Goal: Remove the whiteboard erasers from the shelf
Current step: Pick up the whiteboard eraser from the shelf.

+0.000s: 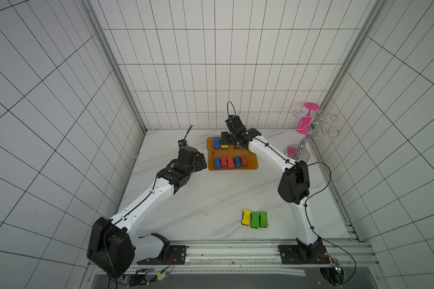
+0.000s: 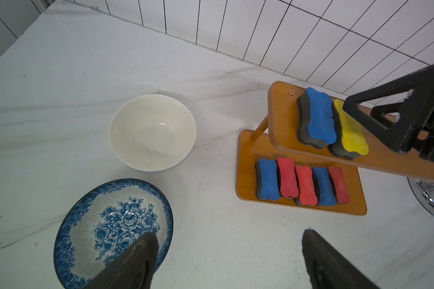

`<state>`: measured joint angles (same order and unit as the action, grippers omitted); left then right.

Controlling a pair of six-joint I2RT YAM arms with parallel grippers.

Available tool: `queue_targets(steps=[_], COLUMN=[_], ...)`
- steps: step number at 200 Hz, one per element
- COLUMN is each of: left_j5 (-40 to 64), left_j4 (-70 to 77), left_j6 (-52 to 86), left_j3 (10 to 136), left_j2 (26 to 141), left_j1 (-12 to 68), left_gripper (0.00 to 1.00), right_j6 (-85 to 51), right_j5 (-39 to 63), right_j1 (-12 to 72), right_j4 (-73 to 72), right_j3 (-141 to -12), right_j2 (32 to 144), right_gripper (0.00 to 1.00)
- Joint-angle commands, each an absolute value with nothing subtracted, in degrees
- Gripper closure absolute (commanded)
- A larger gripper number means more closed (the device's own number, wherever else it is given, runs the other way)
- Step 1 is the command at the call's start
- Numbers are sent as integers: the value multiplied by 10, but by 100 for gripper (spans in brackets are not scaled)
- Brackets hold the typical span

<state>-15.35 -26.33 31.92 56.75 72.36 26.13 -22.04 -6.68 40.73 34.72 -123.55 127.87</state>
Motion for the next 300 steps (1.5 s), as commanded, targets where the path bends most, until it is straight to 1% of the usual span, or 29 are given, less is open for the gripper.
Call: queue_targets(steps=[1, 70, 120, 161, 189, 227, 241, 300], left_j5=[-156, -153, -151, -150, -151, -150, -150, -151], left_j4=[-251, -251, -250, -252, -252, -252, -252, -255], left_j6=[313, 314, 316, 318, 319, 320, 320, 320], left_j3=[561, 562, 560, 558, 558, 557, 555, 553], left_j2=[723, 726, 723, 721, 719, 716, 715, 709], left_j1=[259, 257, 254, 254, 254, 255, 254, 255], left_gripper=[6, 6, 6, 6, 6, 6, 6, 6], right_j6=[-212, -197, -178, -170, -216, -321, -333, -339], right_j5=[-60, -78, -110, -132, -137, -228, -252, -271], right_j1=[409, 409, 403, 400, 405, 440, 451, 460], right_j4=[358, 358, 359, 359, 360, 404, 409, 417], right_j3=[-1249, -1225, -1193, -1193, -1203, -1247, -1260, -1287], right_j2=[1288, 1278, 1253, 1232, 1224, 1246, 1256, 1291], right_gripper=[37, 37, 37, 37, 37, 34, 34, 34])
